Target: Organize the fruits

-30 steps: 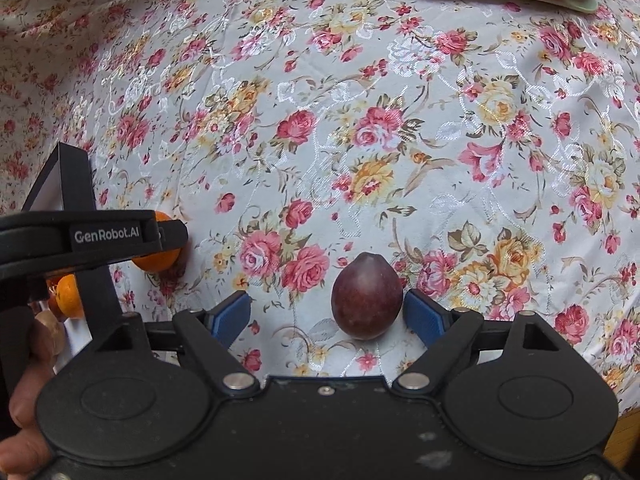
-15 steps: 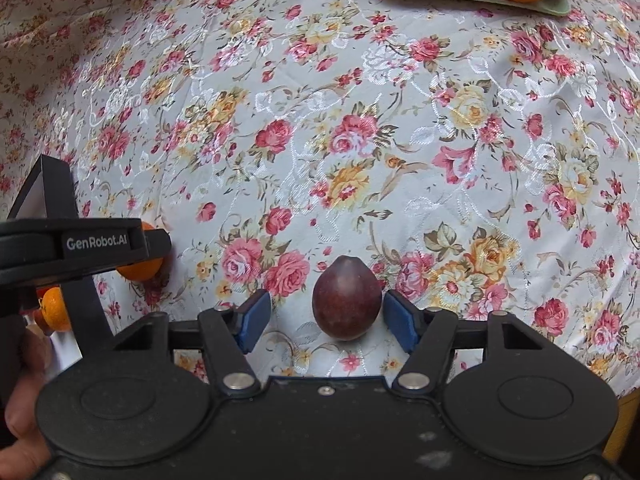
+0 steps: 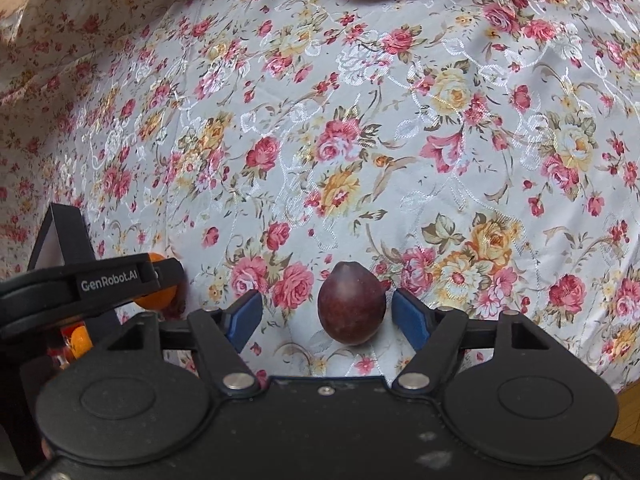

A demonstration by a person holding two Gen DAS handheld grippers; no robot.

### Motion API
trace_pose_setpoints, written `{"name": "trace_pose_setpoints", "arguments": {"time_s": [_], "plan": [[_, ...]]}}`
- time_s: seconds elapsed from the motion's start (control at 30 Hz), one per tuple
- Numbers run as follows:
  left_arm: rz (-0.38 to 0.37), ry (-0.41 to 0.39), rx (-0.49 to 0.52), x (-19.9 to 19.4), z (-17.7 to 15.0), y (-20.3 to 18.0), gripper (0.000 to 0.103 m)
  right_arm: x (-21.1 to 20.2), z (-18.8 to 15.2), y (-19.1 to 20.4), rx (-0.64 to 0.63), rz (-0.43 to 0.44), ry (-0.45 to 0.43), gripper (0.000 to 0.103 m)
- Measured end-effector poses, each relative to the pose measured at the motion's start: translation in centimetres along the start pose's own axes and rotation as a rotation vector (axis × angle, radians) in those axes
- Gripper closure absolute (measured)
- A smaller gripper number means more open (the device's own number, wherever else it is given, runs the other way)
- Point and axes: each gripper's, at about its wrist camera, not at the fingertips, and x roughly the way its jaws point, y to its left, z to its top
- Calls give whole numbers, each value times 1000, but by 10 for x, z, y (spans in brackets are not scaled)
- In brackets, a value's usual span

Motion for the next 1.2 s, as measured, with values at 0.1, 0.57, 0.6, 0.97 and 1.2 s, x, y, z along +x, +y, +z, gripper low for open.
{"name": "trace_pose_setpoints", "arguments": {"time_s": [0.1,0.57,0.6,0.97,1.2], "plan": [[-4,2,-5,0,0,1,58,-3,4,-12,73,38,9,24],[-9,4,-14,0,1,2,58,-9,-5,5,34,-148,-79,59],[-9,4,-14,0,1,2,58,-10,-6,8,12,-152,-83,59],[-20,10,-14,0,0,1,58,-21,-24,27,-86,-159,-172,60],[-21,9,-10,0,-1,0,58,-5,-19,28,-36,-200,-101,61]]}}
